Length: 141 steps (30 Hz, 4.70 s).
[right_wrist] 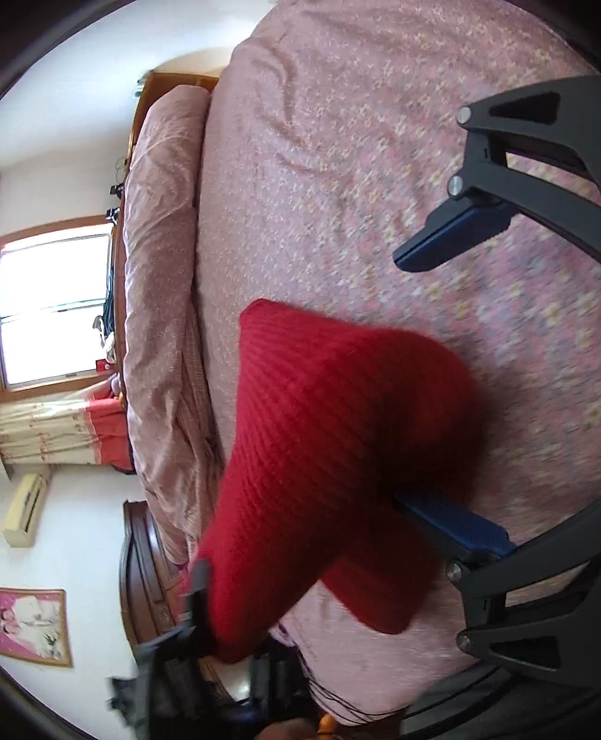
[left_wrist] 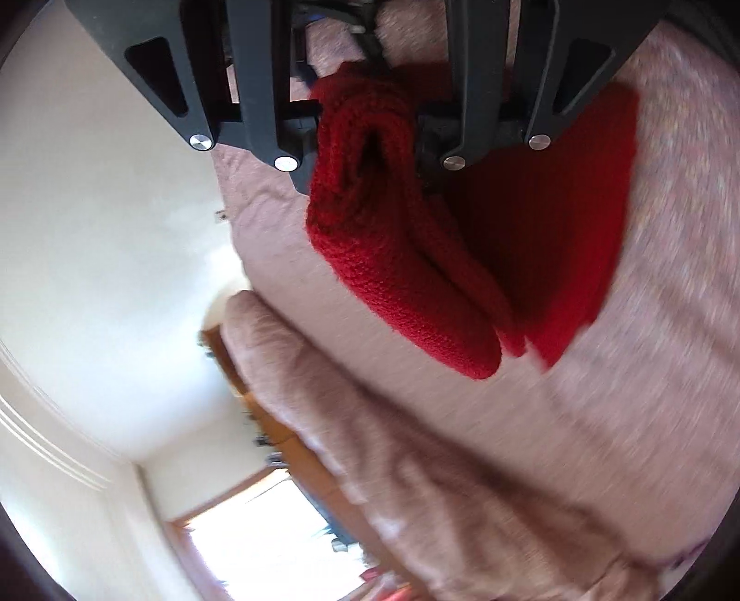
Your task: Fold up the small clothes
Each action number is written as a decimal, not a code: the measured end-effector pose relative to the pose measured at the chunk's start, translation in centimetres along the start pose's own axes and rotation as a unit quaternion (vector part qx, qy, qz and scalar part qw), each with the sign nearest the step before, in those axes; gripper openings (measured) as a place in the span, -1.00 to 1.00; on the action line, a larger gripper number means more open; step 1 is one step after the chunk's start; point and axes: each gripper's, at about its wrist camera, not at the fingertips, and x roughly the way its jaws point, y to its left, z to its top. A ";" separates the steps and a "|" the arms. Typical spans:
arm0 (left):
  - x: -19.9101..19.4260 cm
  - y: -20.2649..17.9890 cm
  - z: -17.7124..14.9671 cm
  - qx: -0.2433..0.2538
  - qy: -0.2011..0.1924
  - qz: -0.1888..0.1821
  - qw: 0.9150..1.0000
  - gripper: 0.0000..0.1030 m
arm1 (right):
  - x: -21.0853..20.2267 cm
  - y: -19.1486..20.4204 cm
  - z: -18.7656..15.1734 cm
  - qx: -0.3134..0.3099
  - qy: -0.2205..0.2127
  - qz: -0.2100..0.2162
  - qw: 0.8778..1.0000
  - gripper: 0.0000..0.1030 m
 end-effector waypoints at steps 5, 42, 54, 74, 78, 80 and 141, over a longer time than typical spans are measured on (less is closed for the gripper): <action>-0.1 -3.2 1.1 0.056 -0.010 -0.009 0.998 -0.64 | 2.4 0.9 1.7 0.032 -0.016 0.007 0.999 0.88; -3.5 10.2 -6.1 -0.019 -0.024 0.094 0.995 -0.44 | -4.4 -7.2 -1.9 0.148 0.013 -0.043 0.988 0.61; -8.6 6.4 -4.1 0.010 -0.119 0.123 0.985 -0.44 | 0.4 1.3 5.5 0.007 0.002 0.154 0.988 -0.64; 1.0 5.5 -7.9 0.133 -0.045 0.179 0.974 -0.44 | 3.1 4.3 1.7 -0.045 0.038 0.108 0.992 -0.69; 1.3 5.1 -8.3 0.152 -0.047 0.194 0.968 -0.44 | 3.2 4.1 1.9 -0.044 0.038 0.113 0.992 -0.69; 1.3 5.1 -8.4 0.152 -0.047 0.193 0.968 -0.44 | 3.3 4.1 1.9 -0.044 0.037 0.114 0.992 -0.69; 0.7 5.4 -9.6 0.143 -0.027 0.192 0.971 -0.44 | 3.2 4.2 1.5 -0.030 0.053 0.128 0.990 -0.69</action>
